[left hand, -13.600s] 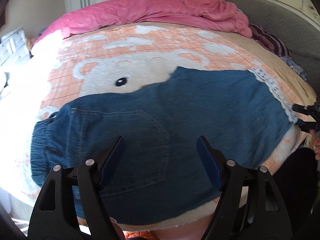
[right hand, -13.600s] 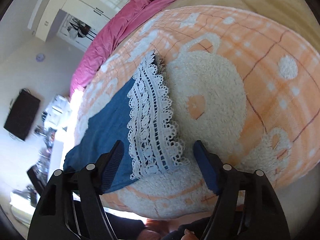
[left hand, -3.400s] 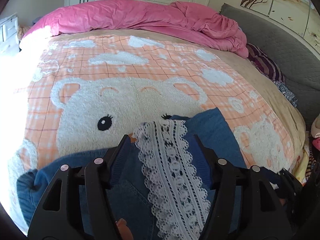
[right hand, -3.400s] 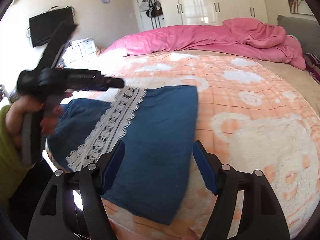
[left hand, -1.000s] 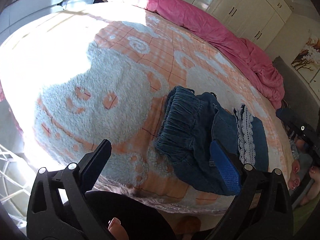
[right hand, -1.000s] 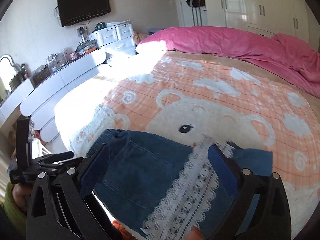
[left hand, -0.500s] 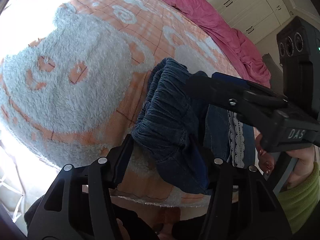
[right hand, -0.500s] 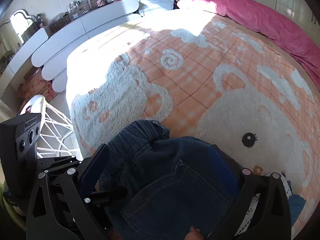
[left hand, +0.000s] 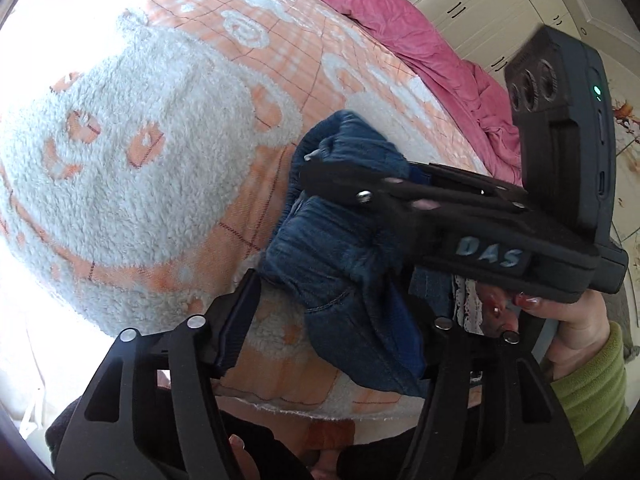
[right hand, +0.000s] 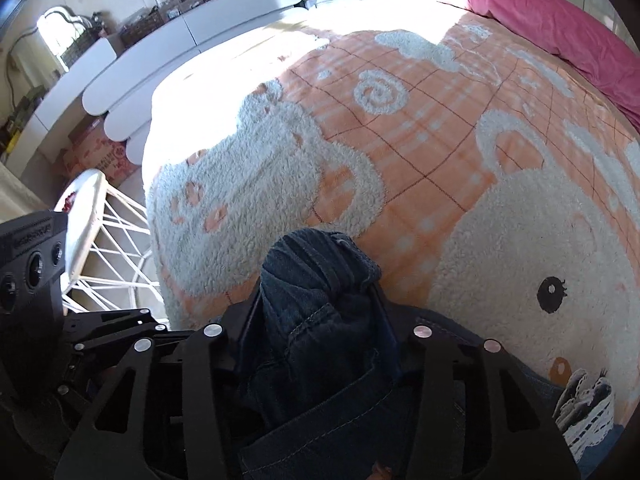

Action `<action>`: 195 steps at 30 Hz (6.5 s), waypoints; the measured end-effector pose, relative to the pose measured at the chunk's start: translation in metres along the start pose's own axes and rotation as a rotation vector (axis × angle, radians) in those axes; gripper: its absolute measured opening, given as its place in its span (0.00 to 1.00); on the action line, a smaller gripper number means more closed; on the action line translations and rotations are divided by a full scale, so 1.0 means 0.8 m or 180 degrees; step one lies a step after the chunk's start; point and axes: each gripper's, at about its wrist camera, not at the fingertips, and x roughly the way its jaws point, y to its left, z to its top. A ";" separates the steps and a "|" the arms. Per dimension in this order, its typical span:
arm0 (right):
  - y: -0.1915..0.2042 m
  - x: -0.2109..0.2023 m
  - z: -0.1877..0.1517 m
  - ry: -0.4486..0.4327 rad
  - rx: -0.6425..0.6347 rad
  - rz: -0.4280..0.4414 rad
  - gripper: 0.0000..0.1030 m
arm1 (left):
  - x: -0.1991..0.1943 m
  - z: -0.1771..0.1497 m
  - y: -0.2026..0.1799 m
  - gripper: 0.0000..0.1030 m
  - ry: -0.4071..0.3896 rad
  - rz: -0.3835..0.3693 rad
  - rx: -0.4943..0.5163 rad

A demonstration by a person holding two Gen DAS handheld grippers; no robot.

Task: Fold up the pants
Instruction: 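Grasp the folded edge with both grippers and fold it over again, then lay the folded section down and open both grippers, then grasp the elastic cuffs with both grippers and tuck them onto the bundle, then release the pants and withdraw both grippers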

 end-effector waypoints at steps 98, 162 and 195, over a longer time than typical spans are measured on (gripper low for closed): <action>0.028 -0.171 -0.260 -0.1030 -0.0708 -0.1253 0.59 | 0.105 0.001 -0.192 0.65 0.0151 0.0310 0.1463; -0.195 -0.196 -0.159 -0.1613 0.1227 -0.1168 0.11 | 0.139 0.077 -0.228 0.24 -0.0385 0.0323 0.1562; -0.261 -0.173 -0.201 -0.1168 0.1898 -0.1848 0.73 | 0.156 0.090 -0.177 0.69 -0.0305 0.0598 0.1287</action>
